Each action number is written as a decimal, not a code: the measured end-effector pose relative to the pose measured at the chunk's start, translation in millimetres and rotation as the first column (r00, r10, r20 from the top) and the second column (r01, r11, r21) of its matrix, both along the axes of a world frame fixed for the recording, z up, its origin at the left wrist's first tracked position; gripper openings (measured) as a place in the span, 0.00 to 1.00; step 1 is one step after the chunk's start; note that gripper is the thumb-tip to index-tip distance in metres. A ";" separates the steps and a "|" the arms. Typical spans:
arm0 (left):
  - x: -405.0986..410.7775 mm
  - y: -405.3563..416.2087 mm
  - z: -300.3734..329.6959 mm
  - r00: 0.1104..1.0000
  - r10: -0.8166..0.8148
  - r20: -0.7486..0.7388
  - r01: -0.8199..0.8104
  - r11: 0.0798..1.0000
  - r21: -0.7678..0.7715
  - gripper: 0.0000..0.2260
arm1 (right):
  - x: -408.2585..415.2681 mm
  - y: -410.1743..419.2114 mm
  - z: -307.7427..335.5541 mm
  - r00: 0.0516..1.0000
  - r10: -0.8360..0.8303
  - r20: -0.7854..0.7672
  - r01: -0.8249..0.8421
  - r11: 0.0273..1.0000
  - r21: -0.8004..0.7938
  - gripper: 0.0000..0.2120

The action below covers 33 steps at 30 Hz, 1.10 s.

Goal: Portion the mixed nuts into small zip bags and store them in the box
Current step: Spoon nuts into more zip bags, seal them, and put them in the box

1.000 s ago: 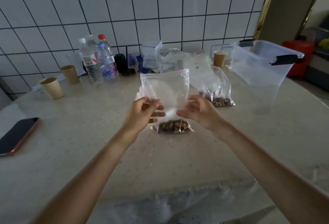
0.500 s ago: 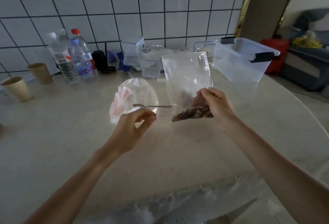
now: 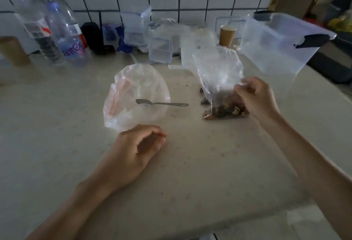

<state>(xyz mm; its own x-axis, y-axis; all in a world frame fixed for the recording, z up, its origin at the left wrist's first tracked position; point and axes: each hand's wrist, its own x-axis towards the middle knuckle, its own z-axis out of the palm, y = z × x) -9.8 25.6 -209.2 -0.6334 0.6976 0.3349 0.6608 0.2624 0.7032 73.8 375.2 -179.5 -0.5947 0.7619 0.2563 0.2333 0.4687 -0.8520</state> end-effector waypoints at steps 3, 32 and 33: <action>-0.8 -1.4 -5.5 0.994 0.008 0.111 -0.013 0.999 0.049 0.10 | 15.7 0.6 8.9 1.000 -0.027 0.007 0.024 0.969 0.246 0.16; 87.2 23.6 200.4 0.750 -0.209 0.628 0.487 0.816 -0.311 0.12 | 335.1 -156.7 198.6 0.918 -0.219 0.331 0.344 0.855 -0.389 0.11; 91.9 45.3 203.6 0.748 -0.236 0.620 0.506 0.808 -0.303 0.12 | 345.1 -146.4 198.7 0.914 -0.240 0.327 0.363 0.843 -0.397 0.11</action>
<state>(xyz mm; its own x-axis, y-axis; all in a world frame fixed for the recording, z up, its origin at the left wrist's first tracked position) 82.1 70.9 -5.6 -0.2651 0.8939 -0.3615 0.3253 0.4359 0.8392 418.9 228.8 19.2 -0.3130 0.9085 -0.2770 0.5369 -0.0713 -0.8406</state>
